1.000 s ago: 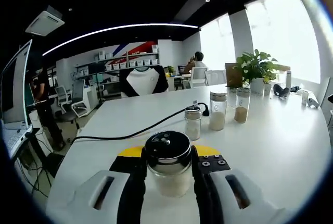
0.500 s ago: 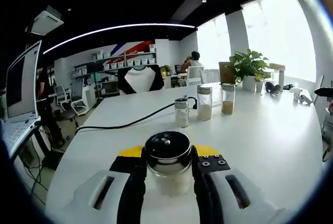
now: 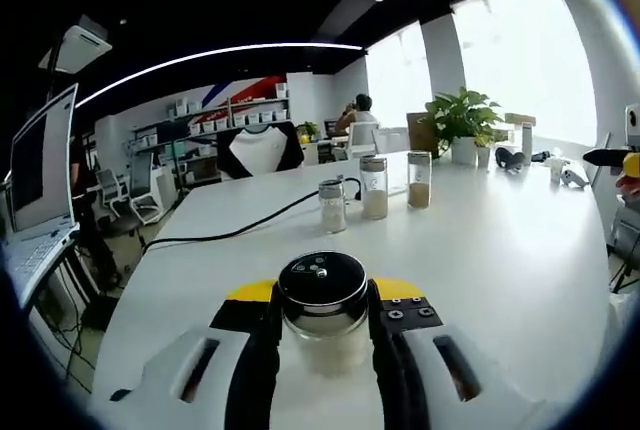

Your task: Rotate the seasoning bottle until the label or dispensing opening points toward the visible target arrow and the bottle remains upright within the marked orientation range

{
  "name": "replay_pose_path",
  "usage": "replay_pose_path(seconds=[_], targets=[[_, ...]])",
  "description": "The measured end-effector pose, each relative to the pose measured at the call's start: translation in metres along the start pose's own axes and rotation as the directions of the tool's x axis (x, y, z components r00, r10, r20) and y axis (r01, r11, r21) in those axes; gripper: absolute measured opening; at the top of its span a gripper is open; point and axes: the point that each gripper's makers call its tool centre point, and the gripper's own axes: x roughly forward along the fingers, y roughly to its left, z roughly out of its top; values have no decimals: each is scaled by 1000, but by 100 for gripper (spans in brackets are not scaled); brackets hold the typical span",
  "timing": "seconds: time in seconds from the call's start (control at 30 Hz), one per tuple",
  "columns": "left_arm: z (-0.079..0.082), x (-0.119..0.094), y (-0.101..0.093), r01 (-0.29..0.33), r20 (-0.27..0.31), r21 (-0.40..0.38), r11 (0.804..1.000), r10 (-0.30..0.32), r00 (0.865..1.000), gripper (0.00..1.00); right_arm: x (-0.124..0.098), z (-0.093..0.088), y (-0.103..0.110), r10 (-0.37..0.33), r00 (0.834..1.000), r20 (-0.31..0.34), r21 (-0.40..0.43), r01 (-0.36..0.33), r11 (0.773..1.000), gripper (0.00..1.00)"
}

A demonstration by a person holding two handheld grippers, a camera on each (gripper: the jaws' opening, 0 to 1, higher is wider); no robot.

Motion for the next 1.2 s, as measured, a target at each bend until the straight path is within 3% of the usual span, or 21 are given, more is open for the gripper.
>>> replay_pose_path(seconds=[0.4,0.53,0.93,1.0,1.07,1.2], targets=[[5,-14,-18,101,29,7,995,-101,994,35,21,-7,16,78,996,-37,-50,-80,996,77],[10,-20,-34,165,23,79,983,-167,986,35,30,-8,26,125,991,-43,-74,-128,989,76],[33,-25,-61,274,73,57,960,-277,958,35,63,-25,62,268,959,-94,-105,-277,955,73],[35,-26,-65,283,72,64,957,-287,955,35,67,-26,67,283,954,-99,-103,-293,951,72],[37,-26,-72,291,62,126,948,-301,952,35,72,-28,72,303,948,-103,-108,-313,944,72],[41,-27,-85,326,67,116,938,-335,940,35,80,-29,85,342,933,-111,-117,-354,928,72]])
